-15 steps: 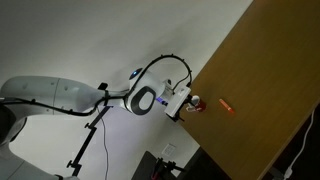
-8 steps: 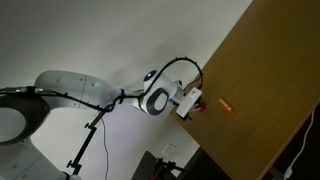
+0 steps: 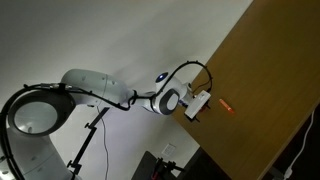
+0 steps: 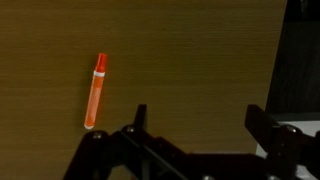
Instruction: Put the marker inside the mug.
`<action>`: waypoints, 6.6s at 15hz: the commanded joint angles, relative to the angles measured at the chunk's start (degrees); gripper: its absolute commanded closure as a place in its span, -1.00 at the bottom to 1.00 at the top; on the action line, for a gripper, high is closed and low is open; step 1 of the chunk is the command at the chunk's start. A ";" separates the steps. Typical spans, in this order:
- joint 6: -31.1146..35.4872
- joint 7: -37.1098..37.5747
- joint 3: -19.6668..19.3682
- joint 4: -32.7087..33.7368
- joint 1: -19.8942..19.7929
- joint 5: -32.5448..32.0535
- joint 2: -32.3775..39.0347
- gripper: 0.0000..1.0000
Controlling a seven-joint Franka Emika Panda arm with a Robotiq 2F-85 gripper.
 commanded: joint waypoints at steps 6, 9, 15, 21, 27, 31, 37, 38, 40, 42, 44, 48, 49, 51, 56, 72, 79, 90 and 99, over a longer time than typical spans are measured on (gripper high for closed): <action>-0.20 1.50 1.32 0.15 -1.71 -2.09 0.06 -1.00; 0.58 1.55 1.31 0.86 -1.71 -2.43 0.91 -1.00; 2.04 1.43 1.71 3.48 -2.46 -3.07 3.92 -1.00; 7.40 2.54 0.71 6.99 -1.52 -5.45 8.86 -1.00; 6.71 5.41 0.13 13.43 -0.99 -6.09 14.52 -1.00; 5.42 8.26 0.02 18.97 -0.64 -6.21 18.19 -1.00; 1.21 8.16 0.60 27.83 -1.27 -6.28 23.67 -1.00; 0.03 8.16 0.55 29.39 -1.26 -6.19 24.65 -1.00; -2.17 7.86 0.66 32.11 -1.36 -6.06 26.36 -1.00; -4.20 7.38 1.13 34.72 -1.76 -5.77 27.94 -1.00; -5.90 7.07 1.43 37.12 -2.00 -5.54 29.36 -1.00; -9.09 6.73 1.73 41.80 -2.14 -5.20 32.06 -1.00; -9.76 6.61 1.82 42.80 -2.16 -5.14 32.65 -1.00; -11.19 6.48 1.92 44.88 -2.10 -5.03 33.85 -0.79; -13.71 6.29 2.17 49.03 -1.98 -4.81 36.31 0.08; -12.90 7.74 1.63 39.76 -3.05 -4.41 27.65 0.91; -12.74 12.40 0.15 26.89 -2.34 -5.12 15.79 0.91; -10.46 5.78 6.11 14.54 -6.82 -3.53 4.78 0.91; -11.57 -11.19 13.11 13.49 -13.77 2.25 3.94 0.91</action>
